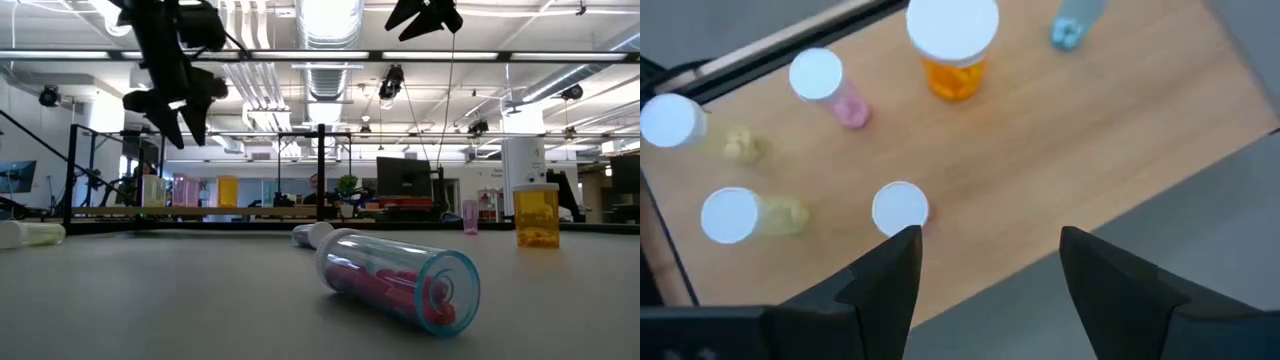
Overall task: Pick and place medicine bottles onto shelf by color
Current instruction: Put the left pink pill bottle on the shelf aligned with the other pink pill bottle
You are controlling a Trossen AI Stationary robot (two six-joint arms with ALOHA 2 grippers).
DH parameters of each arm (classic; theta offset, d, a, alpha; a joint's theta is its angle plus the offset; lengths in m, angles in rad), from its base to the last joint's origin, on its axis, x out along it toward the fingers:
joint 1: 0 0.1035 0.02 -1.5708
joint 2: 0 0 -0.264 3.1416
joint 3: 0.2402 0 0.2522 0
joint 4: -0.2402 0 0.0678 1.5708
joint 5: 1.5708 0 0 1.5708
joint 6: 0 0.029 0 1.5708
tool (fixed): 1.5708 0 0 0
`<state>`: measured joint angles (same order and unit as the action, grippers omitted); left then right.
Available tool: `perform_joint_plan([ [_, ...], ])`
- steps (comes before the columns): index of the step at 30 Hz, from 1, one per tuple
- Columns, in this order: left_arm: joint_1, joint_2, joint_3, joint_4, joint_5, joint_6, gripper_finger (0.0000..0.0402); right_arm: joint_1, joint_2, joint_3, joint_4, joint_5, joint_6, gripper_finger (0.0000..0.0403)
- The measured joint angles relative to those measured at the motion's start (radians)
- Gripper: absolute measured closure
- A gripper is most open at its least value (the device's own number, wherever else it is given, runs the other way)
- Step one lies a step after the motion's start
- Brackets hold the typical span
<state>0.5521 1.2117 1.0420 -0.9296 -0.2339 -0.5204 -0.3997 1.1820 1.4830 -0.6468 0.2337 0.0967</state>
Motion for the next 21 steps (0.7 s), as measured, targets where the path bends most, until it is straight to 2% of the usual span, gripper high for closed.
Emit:
perform_joint_plan([
  [7, 0.053, 0.082, 0.042, -0.058, 0.000, 0.003, 0.0180, 0.000, 0.000, 0.000, 0.000, 0.000, 0.000, 0.0170],
  [21, 0.148, 0.164, 0.039, -0.046, 0.026, 0.013, 0.0180, 0.000, 0.000, 0.000, 0.000, 0.000, 0.000, 0.0170],
])
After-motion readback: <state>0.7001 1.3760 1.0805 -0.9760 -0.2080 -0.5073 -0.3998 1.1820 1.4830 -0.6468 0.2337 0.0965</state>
